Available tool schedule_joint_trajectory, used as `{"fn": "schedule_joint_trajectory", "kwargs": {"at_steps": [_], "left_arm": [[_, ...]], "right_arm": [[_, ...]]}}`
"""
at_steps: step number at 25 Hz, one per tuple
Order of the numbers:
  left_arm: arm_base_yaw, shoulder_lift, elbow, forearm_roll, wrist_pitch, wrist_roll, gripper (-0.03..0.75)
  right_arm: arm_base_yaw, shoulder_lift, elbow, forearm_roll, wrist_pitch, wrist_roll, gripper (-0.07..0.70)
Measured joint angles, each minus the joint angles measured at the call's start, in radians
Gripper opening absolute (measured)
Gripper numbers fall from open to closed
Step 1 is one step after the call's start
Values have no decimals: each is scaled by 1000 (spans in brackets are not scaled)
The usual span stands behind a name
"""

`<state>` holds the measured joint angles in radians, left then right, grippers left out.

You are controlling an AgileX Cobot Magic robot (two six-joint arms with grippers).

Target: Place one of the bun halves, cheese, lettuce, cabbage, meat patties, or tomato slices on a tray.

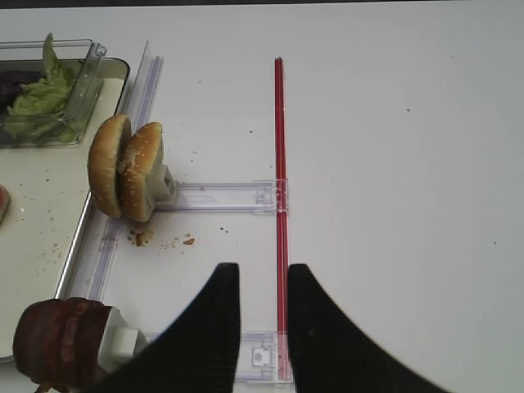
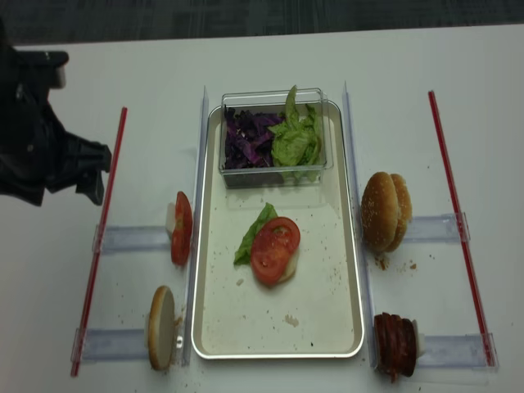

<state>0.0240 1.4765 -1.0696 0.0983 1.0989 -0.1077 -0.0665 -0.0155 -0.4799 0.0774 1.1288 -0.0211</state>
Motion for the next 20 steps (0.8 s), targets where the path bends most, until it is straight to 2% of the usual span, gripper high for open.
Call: {"fn": "schedule_joint_trajectory", "kwargs": {"at_steps": [10, 20], "left_arm": [[2, -310, 271, -3, -11, -17, 578], [2, -646, 421, -10, 31, -20, 578]], "right_arm": [[0, 0, 0, 0, 0, 0, 193], [0, 0, 0, 0, 0, 0, 193]]}}
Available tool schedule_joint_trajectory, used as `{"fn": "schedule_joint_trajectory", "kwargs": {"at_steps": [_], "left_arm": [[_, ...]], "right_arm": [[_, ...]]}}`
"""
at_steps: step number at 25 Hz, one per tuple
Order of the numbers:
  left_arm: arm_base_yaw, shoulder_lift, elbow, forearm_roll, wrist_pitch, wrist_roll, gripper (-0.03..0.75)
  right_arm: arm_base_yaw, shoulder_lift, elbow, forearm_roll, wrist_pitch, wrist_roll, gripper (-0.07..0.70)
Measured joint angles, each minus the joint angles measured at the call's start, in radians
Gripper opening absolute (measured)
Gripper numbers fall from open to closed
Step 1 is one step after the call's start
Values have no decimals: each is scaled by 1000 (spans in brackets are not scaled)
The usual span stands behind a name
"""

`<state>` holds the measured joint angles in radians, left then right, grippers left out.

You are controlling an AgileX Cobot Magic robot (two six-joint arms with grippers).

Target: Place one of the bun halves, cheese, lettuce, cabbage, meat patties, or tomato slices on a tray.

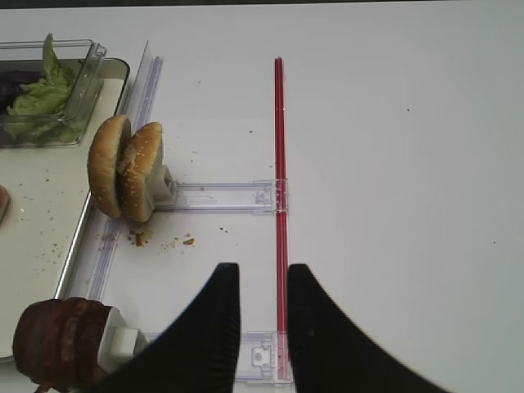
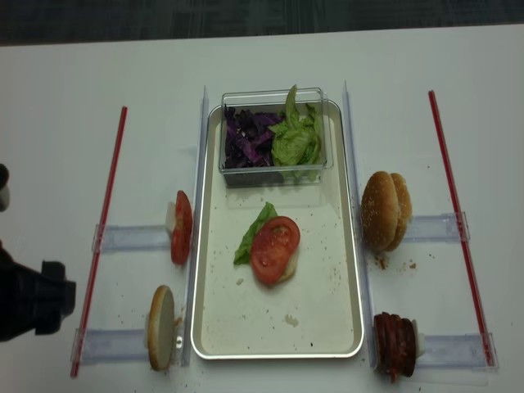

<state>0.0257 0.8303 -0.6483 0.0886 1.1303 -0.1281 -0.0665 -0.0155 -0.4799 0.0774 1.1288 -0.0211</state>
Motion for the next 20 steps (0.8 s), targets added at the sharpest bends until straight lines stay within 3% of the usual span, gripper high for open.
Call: {"fn": "schedule_joint_trajectory", "kwargs": {"at_steps": [6, 14, 20], "left_arm": [[0, -177, 44, 0, 50, 0, 578], [0, -417, 151, 7, 54, 10, 578], [3, -556, 157, 7, 50, 23, 578]], "right_arm": [[0, 0, 0, 0, 0, 0, 193], [0, 0, 0, 0, 0, 0, 193], [0, 0, 0, 0, 0, 0, 193]]}}
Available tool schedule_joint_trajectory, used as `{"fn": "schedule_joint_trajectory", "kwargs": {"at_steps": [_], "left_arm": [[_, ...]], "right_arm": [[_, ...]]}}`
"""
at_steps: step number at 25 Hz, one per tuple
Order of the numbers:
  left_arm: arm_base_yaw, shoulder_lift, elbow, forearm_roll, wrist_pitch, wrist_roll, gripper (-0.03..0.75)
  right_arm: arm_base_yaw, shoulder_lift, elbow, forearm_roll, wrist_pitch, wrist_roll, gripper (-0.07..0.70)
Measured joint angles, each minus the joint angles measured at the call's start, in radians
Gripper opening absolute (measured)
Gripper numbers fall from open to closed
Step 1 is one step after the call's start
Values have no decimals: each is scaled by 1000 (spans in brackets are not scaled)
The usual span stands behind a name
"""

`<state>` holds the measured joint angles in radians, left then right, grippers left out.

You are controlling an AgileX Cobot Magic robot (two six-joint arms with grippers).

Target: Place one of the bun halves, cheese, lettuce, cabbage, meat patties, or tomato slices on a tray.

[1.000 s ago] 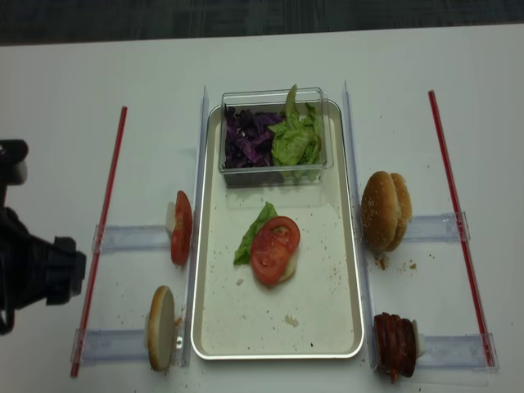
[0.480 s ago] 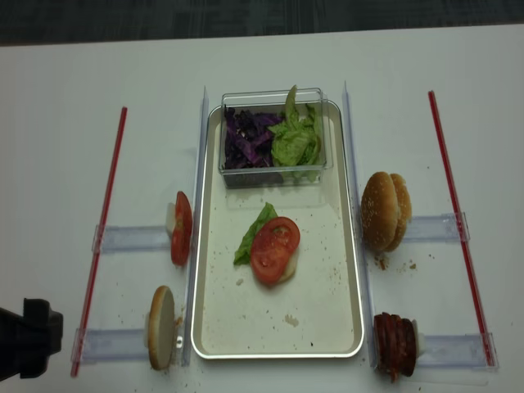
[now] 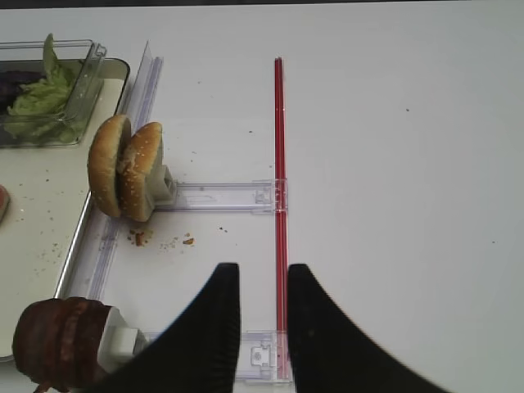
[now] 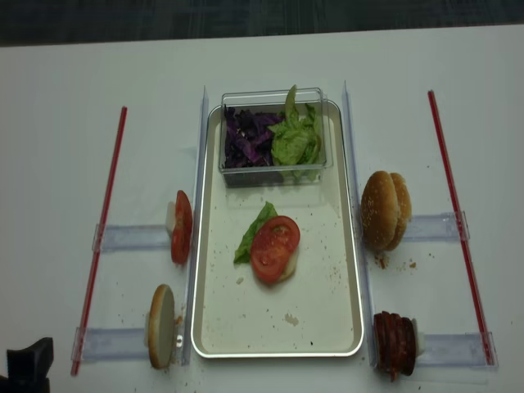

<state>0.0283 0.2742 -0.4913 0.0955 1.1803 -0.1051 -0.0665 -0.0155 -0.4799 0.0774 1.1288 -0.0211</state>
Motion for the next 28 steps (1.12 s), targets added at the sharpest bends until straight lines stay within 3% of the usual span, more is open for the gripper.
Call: {"fn": "schedule_joint_trajectory", "kwargs": {"at_steps": [14, 28], "left_arm": [[0, -283, 0, -2, 2, 20, 578], [0, -289, 2, -21, 6, 37, 578]], "right_arm": [[0, 0, 0, 0, 0, 0, 193], [0, 0, 0, 0, 0, 0, 193]]}}
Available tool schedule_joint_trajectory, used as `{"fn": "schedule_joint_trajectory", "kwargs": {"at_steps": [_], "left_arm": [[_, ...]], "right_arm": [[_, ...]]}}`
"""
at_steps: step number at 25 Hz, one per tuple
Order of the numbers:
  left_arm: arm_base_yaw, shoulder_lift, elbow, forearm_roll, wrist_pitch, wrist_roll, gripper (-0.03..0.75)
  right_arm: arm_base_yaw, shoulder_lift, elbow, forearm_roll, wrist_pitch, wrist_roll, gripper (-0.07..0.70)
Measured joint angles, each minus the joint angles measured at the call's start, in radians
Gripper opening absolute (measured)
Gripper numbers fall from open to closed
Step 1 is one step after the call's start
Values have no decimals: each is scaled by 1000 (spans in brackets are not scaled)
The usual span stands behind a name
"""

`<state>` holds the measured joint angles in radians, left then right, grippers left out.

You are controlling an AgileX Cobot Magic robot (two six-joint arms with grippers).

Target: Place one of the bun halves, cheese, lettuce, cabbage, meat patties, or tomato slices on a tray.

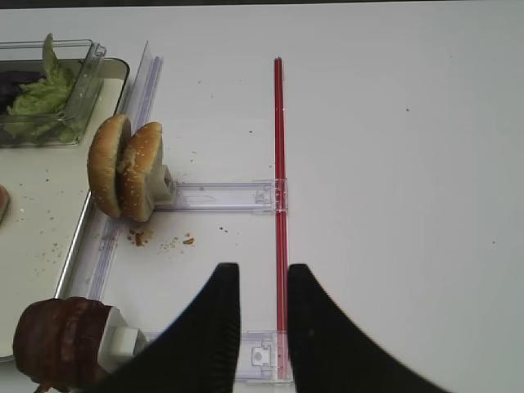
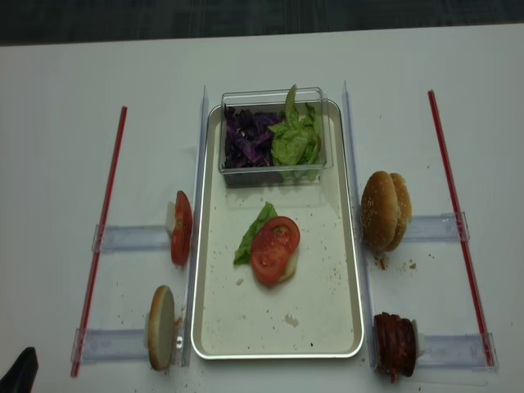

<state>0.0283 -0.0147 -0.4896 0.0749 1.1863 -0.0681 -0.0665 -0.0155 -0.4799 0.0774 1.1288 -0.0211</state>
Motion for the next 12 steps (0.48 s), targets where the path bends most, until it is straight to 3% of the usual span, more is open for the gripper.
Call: {"fn": "schedule_joint_trajectory", "kwargs": {"at_steps": [12], "left_arm": [[0, 0, 0, 0, 0, 0, 633]], "right_arm": [[0, 0, 0, 0, 0, 4, 193]]}}
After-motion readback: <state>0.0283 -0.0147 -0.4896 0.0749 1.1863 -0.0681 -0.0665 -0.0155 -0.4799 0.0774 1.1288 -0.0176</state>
